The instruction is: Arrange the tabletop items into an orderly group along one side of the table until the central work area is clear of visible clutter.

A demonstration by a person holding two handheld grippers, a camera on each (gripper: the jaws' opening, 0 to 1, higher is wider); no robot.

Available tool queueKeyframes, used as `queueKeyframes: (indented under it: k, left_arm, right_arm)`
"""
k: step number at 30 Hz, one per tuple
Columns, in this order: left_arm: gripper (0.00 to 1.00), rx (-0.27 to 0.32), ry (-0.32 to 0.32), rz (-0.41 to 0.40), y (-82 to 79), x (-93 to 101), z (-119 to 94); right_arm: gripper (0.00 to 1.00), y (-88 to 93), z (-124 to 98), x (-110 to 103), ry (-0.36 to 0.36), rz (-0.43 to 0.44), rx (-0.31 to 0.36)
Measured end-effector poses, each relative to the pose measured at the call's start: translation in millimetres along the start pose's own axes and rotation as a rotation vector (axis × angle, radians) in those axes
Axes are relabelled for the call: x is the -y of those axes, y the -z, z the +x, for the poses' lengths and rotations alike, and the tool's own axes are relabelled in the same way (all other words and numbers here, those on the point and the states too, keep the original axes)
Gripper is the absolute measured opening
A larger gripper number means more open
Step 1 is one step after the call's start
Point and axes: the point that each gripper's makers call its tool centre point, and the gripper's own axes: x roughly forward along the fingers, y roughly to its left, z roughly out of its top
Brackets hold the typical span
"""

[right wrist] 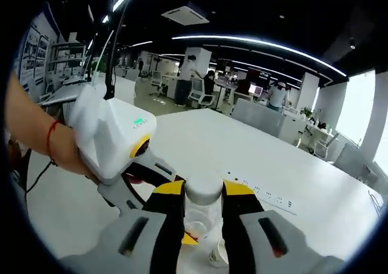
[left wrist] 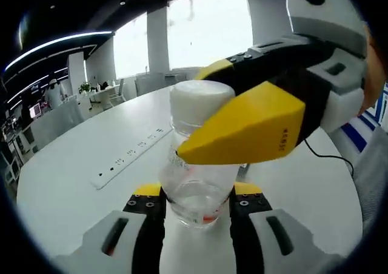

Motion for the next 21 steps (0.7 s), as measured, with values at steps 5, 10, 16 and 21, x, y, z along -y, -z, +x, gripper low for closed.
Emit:
queueKeyframes:
  k: [5,10,16,21]
  left_arm:
    - [0.41,0.006,0.009,-0.01,-0.2,1.4,0.0]
    - [0.42,0.018,0.016,-0.036,-2.7,1.7,0.1]
    - [0.47,0.003,0.008,-0.036,-1.1,-0.2,-0.7]
    - [0.51,-0.001,-0.002,-0.044,-1.4,-2.7,-3.8]
  right_arm:
    - [0.21,0.0,-1.3,1.2,-0.001,0.011,0.001]
    - [0.21,0.1,0.2,4.8,0.0,0.04,-0.004]
    - [0.22,1.1,1.2,7.7,-0.002,0.038,-0.022]
    - [0.22,3.6,0.9,11.5,0.009,0.052,-0.032]
